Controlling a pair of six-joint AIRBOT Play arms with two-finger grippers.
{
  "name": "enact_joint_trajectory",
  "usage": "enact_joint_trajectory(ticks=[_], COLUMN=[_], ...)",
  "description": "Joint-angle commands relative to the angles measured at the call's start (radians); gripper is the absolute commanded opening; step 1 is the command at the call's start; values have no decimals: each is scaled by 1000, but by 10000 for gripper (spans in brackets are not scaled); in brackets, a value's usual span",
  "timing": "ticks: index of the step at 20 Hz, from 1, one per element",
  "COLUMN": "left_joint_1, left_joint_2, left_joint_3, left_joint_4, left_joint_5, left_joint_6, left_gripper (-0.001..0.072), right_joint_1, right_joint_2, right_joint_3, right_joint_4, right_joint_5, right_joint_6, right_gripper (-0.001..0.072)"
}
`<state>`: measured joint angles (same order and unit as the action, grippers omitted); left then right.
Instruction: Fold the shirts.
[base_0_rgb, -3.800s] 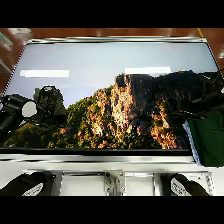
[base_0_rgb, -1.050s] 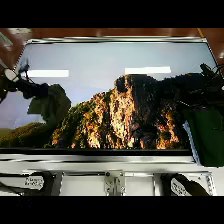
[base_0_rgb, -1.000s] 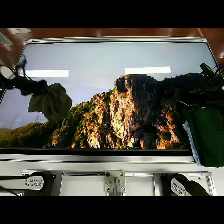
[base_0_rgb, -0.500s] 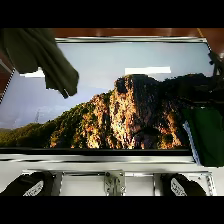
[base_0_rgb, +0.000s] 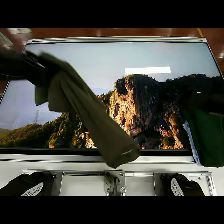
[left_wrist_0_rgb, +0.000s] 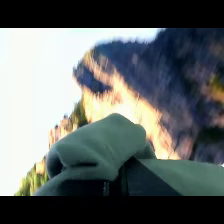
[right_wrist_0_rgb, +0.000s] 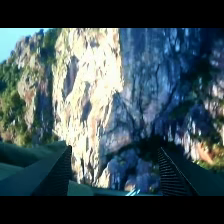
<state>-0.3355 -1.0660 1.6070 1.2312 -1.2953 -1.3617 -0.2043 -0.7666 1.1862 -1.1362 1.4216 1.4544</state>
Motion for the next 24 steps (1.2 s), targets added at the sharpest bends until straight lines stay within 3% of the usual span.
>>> enact_joint_trajectory(ticks=[1,4,6,9,12,17,22,24], left_joint_1=[-8,-7,-3,26,71,92,92,92], left_joint_2=[-42,-80,-112,-121,-120,-119,-116,-110], left_joint_3=[-314,-615,-716,-748,-739,-739,-739,-739], left_joint_4=[29,8,8,10,10,4,-26,-51], left_joint_5=[45,194,192,189,201,203,203,204], left_joint_6=[-73,-129,-128,-127,-125,-126,-125,-124], left_gripper=[40,40,40,41,40,41,41,41], right_joint_1=[0,0,1,1,74,356,468,496], right_joint_2=[13,13,13,13,-37,-294,-501,-531], right_joint_3=[-172,-427,-577,-697,-758,-768,-768,-768], right_joint_4=[66,184,277,293,297,344,595,626], right_joint_5=[-45,-183,-238,-256,-283,-389,-470,-512], right_joint_6=[24,27,18,10,27,29,-84,-90], right_gripper=[649,648,648,648,648,648,648,648])
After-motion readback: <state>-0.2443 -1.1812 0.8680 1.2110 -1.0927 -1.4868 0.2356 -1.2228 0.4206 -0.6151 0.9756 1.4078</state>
